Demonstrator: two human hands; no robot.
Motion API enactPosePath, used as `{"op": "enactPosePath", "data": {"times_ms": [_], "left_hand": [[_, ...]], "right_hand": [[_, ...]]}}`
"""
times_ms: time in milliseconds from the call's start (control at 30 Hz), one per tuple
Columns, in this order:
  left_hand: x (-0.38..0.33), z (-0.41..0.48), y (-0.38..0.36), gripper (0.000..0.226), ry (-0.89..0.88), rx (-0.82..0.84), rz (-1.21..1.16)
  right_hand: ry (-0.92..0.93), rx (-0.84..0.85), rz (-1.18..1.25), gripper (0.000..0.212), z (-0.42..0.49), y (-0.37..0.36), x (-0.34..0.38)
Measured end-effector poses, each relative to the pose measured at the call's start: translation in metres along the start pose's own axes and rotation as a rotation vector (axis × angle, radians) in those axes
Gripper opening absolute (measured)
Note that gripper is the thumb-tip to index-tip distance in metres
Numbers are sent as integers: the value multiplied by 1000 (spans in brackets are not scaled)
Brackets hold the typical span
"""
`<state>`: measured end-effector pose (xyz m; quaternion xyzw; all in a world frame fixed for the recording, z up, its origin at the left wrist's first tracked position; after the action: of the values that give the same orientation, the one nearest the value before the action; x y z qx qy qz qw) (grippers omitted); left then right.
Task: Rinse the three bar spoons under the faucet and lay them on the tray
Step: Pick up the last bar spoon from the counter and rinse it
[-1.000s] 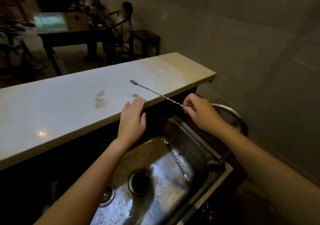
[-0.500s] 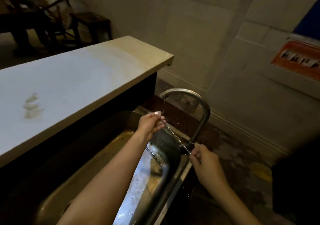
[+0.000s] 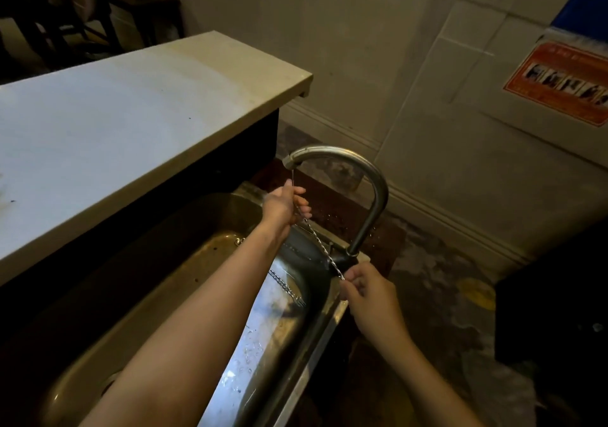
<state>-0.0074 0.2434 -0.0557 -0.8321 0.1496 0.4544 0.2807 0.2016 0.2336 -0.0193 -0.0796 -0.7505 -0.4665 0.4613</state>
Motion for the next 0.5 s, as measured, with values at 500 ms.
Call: {"op": "enactPosePath", "data": {"times_ms": [500], "left_hand": [[-2,2,2,38,-21,3,74]], "right_hand": [[5,-7,60,12,10,-14,-10]]}}
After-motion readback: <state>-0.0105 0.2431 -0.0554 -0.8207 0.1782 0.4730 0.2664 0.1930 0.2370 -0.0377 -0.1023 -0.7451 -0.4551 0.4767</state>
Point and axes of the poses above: each hand's wrist, its own z-axis towards the middle knuckle, its own y-axis out of the back of the hand, x = y × z, the point moved 4 cm from there along z, towards the middle knuckle, and after that the axes turned 3 degrees about y, right-handed, at the moved point
